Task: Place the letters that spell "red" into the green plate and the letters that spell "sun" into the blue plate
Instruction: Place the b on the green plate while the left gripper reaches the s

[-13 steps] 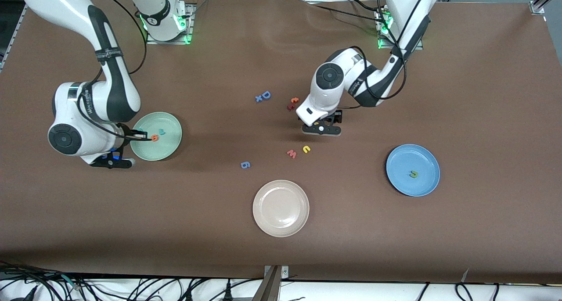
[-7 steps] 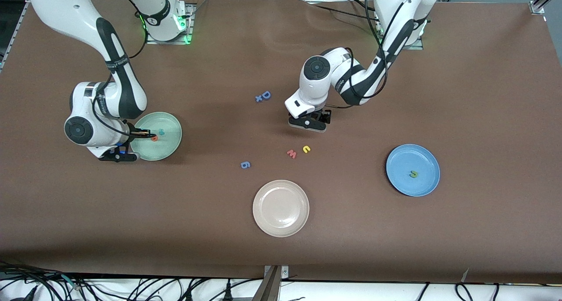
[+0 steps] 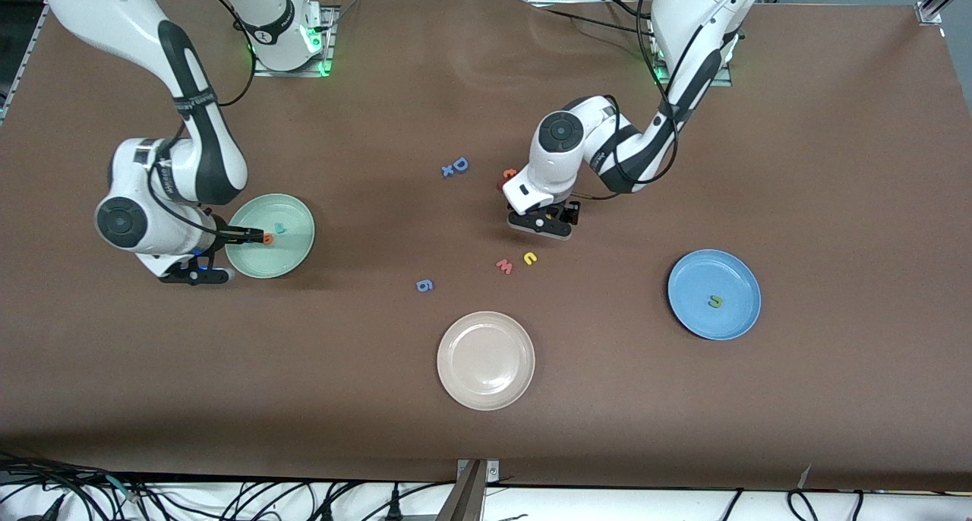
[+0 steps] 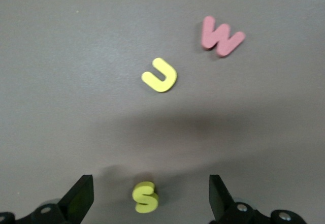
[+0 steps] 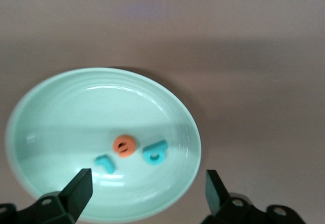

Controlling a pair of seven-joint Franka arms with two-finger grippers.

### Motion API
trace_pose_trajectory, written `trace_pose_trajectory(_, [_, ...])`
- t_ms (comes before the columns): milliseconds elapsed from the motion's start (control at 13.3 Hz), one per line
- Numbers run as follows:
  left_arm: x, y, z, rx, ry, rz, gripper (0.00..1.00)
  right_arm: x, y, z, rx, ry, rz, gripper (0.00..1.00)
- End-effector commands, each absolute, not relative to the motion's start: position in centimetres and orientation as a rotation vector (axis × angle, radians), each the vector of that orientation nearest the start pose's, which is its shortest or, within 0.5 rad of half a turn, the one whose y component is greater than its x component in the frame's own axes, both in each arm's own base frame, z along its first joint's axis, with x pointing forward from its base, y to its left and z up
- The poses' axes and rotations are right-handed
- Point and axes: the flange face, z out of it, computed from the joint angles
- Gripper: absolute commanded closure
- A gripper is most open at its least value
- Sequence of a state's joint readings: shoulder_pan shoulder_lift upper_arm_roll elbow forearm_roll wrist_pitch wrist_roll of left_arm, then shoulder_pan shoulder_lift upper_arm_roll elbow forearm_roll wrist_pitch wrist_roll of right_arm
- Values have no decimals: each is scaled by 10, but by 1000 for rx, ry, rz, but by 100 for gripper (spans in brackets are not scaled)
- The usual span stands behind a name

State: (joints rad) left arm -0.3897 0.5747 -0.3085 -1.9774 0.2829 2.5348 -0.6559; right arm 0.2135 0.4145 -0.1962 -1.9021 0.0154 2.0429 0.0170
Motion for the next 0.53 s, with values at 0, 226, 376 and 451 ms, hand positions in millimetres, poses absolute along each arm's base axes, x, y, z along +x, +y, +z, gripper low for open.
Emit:
trace_pose_trajectory(0, [465,-390,185,-3131,402,-56,0,619,21,351,-3151,1,444,1])
trace_pose_trajectory(226, [463,-388,182,-3132,381,-44,0,637,25,433,-3149,4,420,1])
trace_pose_trajectory(376, [463,-386,181,-3139,351,-36,0,643,22,475,-3158,14,330,1])
trace_pose_trajectory(451, [462,-386,180,-3139,337,-32,0,644,20,492,-3162,14,279,1])
